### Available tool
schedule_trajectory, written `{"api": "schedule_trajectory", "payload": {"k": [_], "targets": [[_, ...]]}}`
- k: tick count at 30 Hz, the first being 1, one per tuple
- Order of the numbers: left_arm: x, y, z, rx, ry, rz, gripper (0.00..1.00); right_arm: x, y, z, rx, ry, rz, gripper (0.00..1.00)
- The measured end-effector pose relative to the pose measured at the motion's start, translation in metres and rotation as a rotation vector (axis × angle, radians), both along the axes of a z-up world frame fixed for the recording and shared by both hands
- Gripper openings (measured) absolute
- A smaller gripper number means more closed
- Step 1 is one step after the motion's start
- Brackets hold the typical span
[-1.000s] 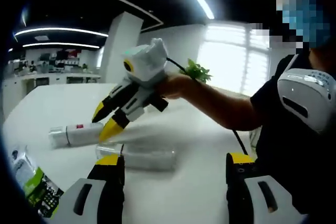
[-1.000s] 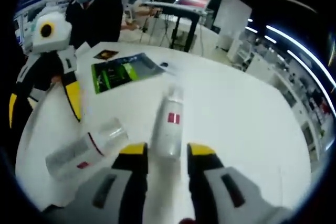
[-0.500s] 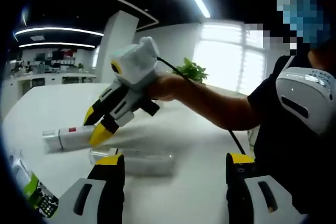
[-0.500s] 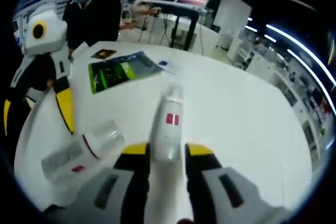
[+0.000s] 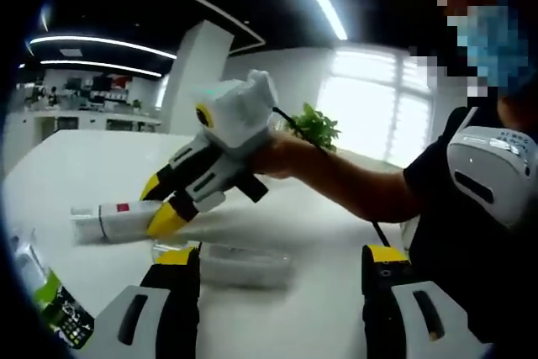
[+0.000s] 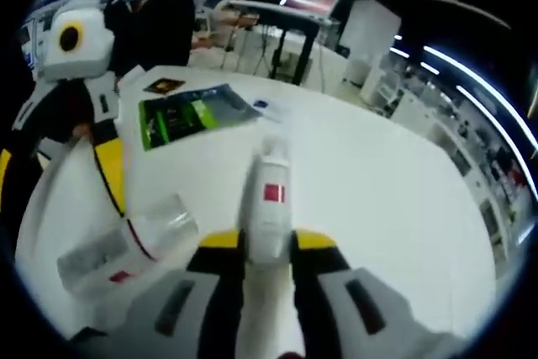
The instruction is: Arrange the skincare products in the storage area until every visible bottle or jar stands upright without overlapping.
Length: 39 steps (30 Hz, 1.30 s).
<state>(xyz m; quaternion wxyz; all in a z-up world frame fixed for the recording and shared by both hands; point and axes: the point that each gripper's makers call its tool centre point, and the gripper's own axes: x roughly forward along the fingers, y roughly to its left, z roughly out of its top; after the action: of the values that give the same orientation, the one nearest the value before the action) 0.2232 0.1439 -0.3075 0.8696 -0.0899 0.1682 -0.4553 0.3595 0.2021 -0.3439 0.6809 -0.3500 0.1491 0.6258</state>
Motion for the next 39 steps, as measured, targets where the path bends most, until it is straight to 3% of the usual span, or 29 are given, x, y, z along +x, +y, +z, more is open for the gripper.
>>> {"api": "schedule_trajectory", "payload": {"k": [7,14,26,34,39], "targets": [[0.010,0.010,0.001,-0.058,0.027,0.055,0.80,-0.004,0.000,0.009,0.006,-0.073,0.032,0.19],[0.018,0.020,0.005,-0.120,0.047,0.103,0.79,-0.007,-0.001,0.013,0.000,-0.106,0.040,0.19],[0.032,0.034,0.019,-0.271,0.074,0.179,0.77,-0.017,-0.001,0.040,0.054,-0.172,0.059,0.18],[0.042,0.048,0.039,-0.423,0.082,0.239,0.70,-0.039,-0.006,0.073,0.149,-0.226,0.073,0.18],[0.047,0.050,0.052,-0.474,0.062,0.269,0.66,-0.051,-0.010,0.094,0.201,-0.255,0.084,0.19]]}}
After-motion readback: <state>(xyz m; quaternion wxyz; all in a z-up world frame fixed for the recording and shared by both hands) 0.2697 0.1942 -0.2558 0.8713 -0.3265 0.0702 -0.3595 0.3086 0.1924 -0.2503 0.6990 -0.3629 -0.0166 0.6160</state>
